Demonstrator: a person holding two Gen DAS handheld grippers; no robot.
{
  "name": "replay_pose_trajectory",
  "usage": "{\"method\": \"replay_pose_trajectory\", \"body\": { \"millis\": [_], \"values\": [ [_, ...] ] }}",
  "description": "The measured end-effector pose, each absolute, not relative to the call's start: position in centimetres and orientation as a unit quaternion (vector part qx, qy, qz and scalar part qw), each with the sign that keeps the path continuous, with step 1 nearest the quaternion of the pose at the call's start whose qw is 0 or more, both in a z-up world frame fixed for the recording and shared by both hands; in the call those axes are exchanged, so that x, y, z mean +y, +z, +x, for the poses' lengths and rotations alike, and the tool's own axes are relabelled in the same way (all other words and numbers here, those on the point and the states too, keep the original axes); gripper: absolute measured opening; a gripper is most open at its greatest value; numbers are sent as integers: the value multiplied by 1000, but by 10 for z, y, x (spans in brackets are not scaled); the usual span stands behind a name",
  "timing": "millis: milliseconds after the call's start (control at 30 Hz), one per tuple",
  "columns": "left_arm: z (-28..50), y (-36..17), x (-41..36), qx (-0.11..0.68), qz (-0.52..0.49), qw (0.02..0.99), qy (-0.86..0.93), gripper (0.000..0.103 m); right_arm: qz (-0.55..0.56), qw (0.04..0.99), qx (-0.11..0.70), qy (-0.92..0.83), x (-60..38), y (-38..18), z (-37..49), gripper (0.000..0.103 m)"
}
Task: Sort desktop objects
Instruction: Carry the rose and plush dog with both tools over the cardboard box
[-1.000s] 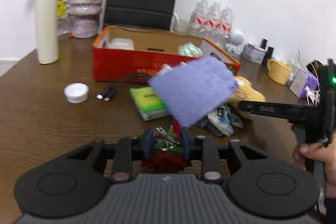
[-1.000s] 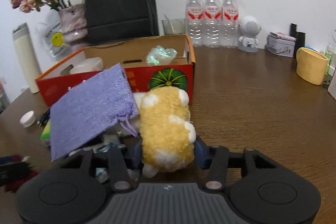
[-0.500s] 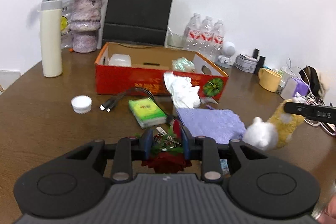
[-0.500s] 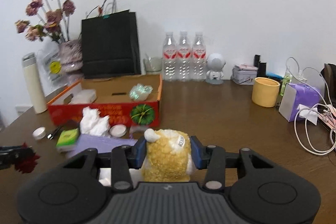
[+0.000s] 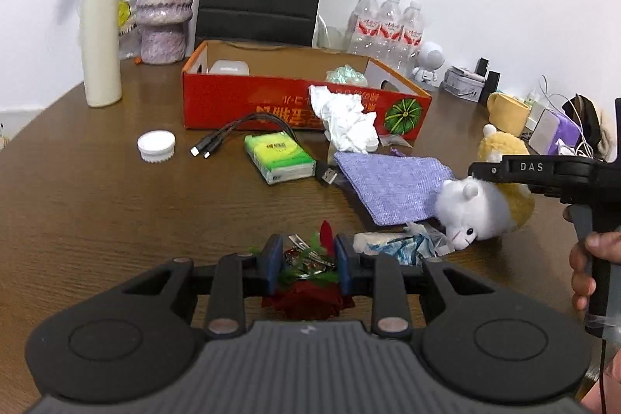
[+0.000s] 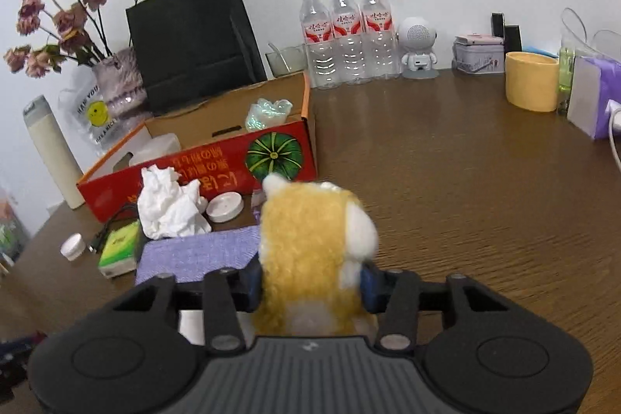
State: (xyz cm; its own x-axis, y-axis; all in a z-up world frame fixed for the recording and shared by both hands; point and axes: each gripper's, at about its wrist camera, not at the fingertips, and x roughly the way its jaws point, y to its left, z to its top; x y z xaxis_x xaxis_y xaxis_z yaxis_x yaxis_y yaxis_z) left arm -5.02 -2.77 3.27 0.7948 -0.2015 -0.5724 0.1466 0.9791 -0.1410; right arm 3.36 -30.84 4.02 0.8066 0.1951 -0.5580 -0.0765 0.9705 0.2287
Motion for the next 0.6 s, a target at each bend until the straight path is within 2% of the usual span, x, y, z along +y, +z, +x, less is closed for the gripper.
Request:
{"method": "replay_pose_trajectory", "body": {
  "millis": [167, 367, 467, 600],
  "values": [
    [-50, 52, -13, 278, -59, 955, -87, 29, 105, 954, 268, 87, -314, 71, 6, 42],
    [-9, 92, -1, 257, -62, 961, -84, 29, 115, 967, 196, 118, -331, 143, -10, 43],
    [30, 125, -5, 221, -40, 970, -90, 29, 96, 972, 173, 129, -324, 173, 18, 43],
    [112, 148, -25, 222, -12, 972, -79, 29, 78, 965, 201, 147, -294, 191, 104, 43]
  ]
}}
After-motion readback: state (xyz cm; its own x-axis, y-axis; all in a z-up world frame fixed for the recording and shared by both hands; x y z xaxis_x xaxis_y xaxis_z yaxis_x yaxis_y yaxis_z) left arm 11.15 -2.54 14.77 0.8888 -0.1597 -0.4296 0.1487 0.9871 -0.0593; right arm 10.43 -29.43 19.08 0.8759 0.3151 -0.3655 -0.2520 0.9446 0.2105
